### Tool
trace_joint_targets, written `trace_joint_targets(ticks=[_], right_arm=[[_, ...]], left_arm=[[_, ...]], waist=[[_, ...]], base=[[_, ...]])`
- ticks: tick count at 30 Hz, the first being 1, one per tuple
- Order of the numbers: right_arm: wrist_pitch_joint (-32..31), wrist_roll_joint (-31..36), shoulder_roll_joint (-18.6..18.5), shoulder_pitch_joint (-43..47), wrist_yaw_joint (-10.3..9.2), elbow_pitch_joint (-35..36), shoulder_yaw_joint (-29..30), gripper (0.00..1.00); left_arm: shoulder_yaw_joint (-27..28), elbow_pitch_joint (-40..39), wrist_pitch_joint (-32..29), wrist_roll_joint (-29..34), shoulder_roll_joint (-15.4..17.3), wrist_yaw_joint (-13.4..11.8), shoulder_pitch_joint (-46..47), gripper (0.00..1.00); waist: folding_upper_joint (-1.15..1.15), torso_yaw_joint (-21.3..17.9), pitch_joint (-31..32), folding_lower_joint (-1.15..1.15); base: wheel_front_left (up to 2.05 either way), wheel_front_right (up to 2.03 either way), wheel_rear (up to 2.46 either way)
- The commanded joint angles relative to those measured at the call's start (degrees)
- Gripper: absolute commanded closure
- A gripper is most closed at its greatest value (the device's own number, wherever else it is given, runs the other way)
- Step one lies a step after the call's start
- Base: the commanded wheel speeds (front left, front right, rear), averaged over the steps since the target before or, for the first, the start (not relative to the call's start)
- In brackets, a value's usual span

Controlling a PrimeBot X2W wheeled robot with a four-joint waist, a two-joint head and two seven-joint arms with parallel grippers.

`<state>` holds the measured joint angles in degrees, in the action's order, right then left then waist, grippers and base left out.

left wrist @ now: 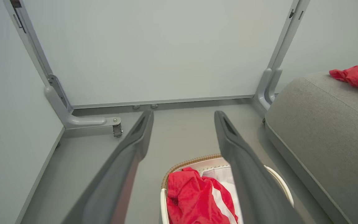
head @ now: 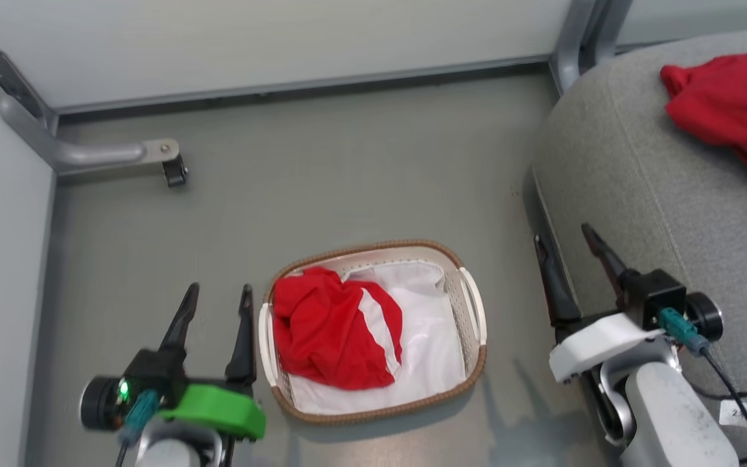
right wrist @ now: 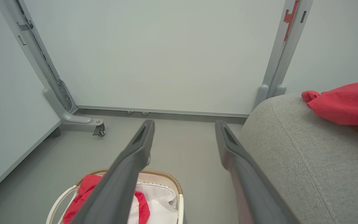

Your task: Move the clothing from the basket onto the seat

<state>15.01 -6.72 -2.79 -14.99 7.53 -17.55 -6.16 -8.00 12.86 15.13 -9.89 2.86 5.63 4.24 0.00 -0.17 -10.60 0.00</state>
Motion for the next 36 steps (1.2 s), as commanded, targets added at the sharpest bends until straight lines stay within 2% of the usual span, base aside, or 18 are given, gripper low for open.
trace_joint_targets(ticks=[1, 7, 13, 18, 21, 25, 30, 36], right_arm=[[0.26, 0.66, -0.2, -1.42, -0.08, 0.7, 0.57, 0.0], [0.26, 2.08, -0.2, -5.66, -0.08, 4.63, 2.95, 0.0], [0.26, 3.23, -0.17, -9.39, -0.08, 9.2, 4.57, 0.0], [0.26, 1.41, -0.16, -12.05, -0.08, 12.96, 4.92, 0.0], [0.27, 1.02, -0.16, -12.91, -0.08, 14.73, 4.69, 0.0], [0.27, -1.41, -0.17, -13.89, -0.08, 16.54, 3.78, 0.0], [0.26, -3.34, -0.18, -14.88, -0.08, 18.26, 2.5, 0.0], [0.26, -4.53, -0.17, -15.93, -0.08, 19.56, 0.97, 0.0]], left_arm=[[-0.82, 1.08, 0.03, 1.1, 0.17, 0.44, 3.04, 0.0], [-6.25, 10.05, 0.01, 5.08, 1.55, 1.34, 14.42, 0.0], [-11.25, 20.01, -0.29, 6.42, 1.77, 1.83, 25.89, 0.0], [-15.45, 29.63, -0.84, 7.6, 1.94, 1.89, 33.96, 0.0], [-17.17, 34.83, -1.62, 7.5, 1.66, 1.91, 37.0, 0.0], [-20.11, 40.83, -3.27, 4.25, 0.8, 1.9, 40.54, 0.0], [-21.93, 46.21, -3.28, 3.58, 1.49, 1.91, 44.19, 0.0], [-22.13, 51.85, -3.84, 4.98, 3.23, -2.22, 48.8, 0.0]], waist=[[0.0, -1.53, -5.53, 0.0], [0.0, -4.22, -15.23, 0.0], [0.0, -6.58, -24.56, 0.0], [0.0, -7.93, -31.42, 0.0], [0.0, -8.42, -34.14, 0.0], [0.0, -9.21, -37.09, 0.0], [0.0, -10.29, -39.71, 0.0], [0.0, -11.79, -41.96, 0.0]], base=[[0.0, 0.0, 0.0], [0.0, 0.0, 0.0], [0.0, 0.0, 0.0], [0.0, 0.0, 0.0], [0.0, 0.0, 0.0], [0.0, 0.0, 0.0], [0.0, 0.0, 0.0], [0.0, 0.0, 0.0]])
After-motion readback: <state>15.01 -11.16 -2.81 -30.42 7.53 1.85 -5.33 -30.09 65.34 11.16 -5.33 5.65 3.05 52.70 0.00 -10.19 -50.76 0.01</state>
